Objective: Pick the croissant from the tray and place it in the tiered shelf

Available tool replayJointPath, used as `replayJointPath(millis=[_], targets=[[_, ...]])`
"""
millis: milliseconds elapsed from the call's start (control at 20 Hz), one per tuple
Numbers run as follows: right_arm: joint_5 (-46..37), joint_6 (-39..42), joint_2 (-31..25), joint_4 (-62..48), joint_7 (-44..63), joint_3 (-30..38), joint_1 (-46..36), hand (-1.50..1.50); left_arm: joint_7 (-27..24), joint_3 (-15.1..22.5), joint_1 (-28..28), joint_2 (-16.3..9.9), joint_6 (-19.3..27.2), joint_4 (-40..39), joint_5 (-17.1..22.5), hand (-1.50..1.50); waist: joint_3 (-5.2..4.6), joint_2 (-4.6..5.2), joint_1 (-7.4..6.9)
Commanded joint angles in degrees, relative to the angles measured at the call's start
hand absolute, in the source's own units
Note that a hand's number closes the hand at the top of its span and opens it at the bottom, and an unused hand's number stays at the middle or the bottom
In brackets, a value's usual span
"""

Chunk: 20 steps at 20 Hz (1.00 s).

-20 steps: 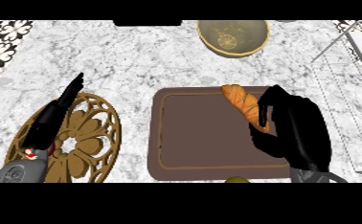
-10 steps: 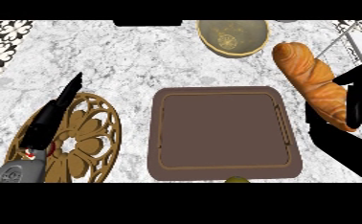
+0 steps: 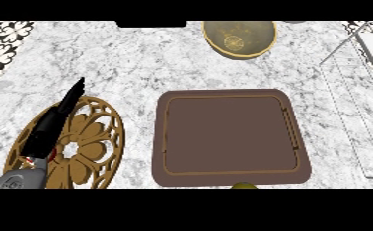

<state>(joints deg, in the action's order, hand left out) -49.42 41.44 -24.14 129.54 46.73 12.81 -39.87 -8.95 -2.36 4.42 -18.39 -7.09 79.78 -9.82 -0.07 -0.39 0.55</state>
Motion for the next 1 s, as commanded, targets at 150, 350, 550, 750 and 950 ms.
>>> replayJointPath(millis=[150, 350, 550, 750, 950], targets=[[5.9, 9.5, -10.5, -9.8, -3.0, 10.1, -2.7, 1.5, 3.2, 1.0, 1.8, 1.8, 0.1, 1.2, -0.4, 0.0, 0.06, 0.21, -0.1], [6.1, 8.1, -16.0, -14.5, -8.2, 14.5, 1.0, 1.5, 0.7, 1.5, 0.6, 3.4, 1.7, 0.9, -1.7, 0.0, 0.09, 0.32, -0.22], [1.6, -0.9, -18.2, -24.1, -15.0, 11.7, 3.1, 1.5, 2.3, -0.9, 2.5, 0.4, -1.4, 0.3, -0.3, 0.0, 0.08, 0.59, -1.08], [4.7, -1.8, -19.2, -27.4, -19.4, 15.0, 5.2, 1.5, -0.7, -0.3, 3.7, 2.7, 0.8, -2.9, -2.5, 0.0, 0.07, 0.47, -0.66], [5.4, -5.1, -18.0, -28.6, -25.8, 17.6, 12.9, 1.5, -1.9, -0.2, 0.8, 2.9, 0.2, -2.5, -2.7, 0.0, 0.11, 0.45, -0.53]])
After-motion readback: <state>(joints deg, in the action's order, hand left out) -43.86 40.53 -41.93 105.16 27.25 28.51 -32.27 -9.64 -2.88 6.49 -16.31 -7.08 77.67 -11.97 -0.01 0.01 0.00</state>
